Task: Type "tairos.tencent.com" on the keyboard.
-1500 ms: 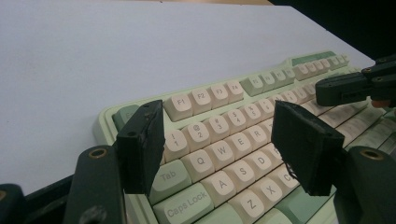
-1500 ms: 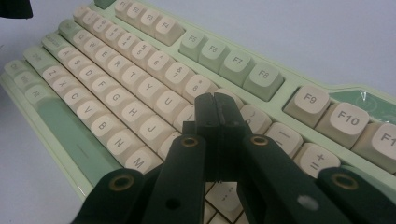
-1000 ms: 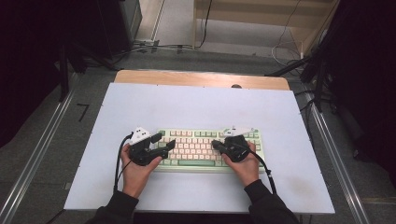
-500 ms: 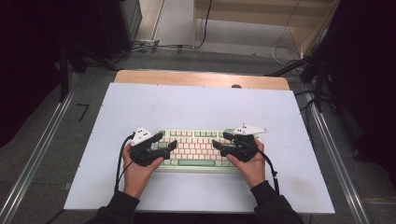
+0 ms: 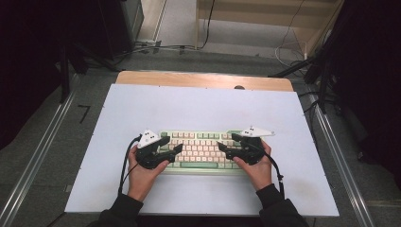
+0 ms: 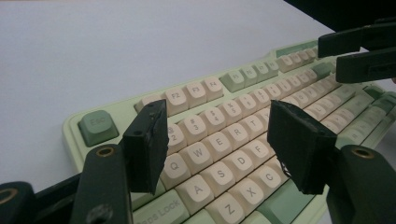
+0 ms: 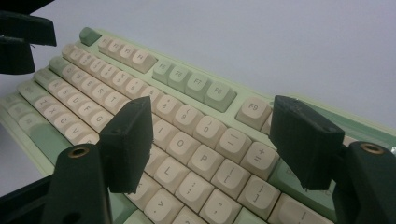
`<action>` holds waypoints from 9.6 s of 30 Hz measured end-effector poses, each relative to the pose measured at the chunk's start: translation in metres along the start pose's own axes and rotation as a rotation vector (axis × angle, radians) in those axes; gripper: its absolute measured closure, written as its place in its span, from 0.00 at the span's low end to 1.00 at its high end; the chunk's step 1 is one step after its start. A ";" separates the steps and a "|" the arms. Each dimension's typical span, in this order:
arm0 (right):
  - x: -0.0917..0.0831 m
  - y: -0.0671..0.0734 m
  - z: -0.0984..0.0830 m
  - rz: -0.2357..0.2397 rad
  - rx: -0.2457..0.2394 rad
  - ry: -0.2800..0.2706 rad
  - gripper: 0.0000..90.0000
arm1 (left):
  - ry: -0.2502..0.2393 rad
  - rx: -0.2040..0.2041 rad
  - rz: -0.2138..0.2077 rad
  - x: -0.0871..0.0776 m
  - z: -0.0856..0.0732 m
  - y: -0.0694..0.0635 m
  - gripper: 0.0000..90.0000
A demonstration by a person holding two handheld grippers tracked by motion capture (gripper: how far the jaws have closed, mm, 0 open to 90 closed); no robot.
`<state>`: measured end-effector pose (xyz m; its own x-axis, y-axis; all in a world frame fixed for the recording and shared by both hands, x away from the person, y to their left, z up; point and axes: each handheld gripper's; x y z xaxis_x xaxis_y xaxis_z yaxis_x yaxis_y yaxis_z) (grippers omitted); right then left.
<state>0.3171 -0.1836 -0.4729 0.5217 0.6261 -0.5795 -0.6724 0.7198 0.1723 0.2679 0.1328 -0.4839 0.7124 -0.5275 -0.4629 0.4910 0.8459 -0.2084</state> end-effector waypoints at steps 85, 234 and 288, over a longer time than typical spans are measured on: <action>0.007 0.001 -0.004 0.002 -0.001 0.038 0.40 | 0.030 0.029 -0.105 0.032 0.011 -0.016 0.70; 0.000 0.000 -0.002 0.008 -0.006 -0.035 0.37 | 0.024 0.035 -0.047 -0.005 -0.001 0.001 1.00; 0.002 0.002 -0.004 0.012 -0.010 -0.020 0.39 | 0.114 0.036 -0.054 0.005 -0.003 -0.001 1.00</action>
<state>0.3152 -0.1820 -0.4767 0.5236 0.6408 -0.5615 -0.6839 0.7091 0.1715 0.2689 0.1296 -0.4887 0.6241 -0.5581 -0.5468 0.5461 0.8121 -0.2056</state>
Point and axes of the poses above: each handheld gripper's, and its own axes: x roughly forward along the jaws, z roughly out of its top, y roughly to its left, and after that the axes turned 2 degrees about z, right-handed
